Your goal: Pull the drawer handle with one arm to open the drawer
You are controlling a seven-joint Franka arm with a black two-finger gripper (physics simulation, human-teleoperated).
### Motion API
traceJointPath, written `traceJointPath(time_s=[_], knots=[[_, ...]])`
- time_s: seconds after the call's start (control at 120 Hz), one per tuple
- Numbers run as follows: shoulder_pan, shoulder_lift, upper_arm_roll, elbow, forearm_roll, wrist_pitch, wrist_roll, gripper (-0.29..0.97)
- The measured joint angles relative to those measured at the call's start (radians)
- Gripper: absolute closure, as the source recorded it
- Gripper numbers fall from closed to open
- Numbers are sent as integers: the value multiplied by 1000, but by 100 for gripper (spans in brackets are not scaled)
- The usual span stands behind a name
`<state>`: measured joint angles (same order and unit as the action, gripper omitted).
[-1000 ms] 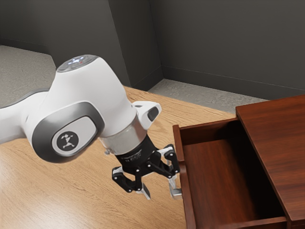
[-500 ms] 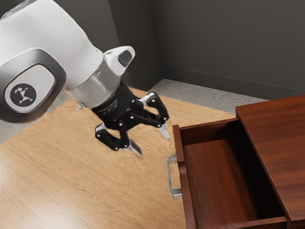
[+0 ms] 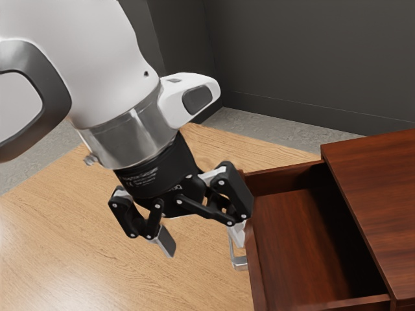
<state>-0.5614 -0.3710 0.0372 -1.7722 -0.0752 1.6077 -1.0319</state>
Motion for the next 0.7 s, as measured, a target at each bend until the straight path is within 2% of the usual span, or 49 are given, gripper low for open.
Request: traceJointPath(time_s=[0.7], knots=[[0, 0, 0, 0, 2, -54, 19, 0]])
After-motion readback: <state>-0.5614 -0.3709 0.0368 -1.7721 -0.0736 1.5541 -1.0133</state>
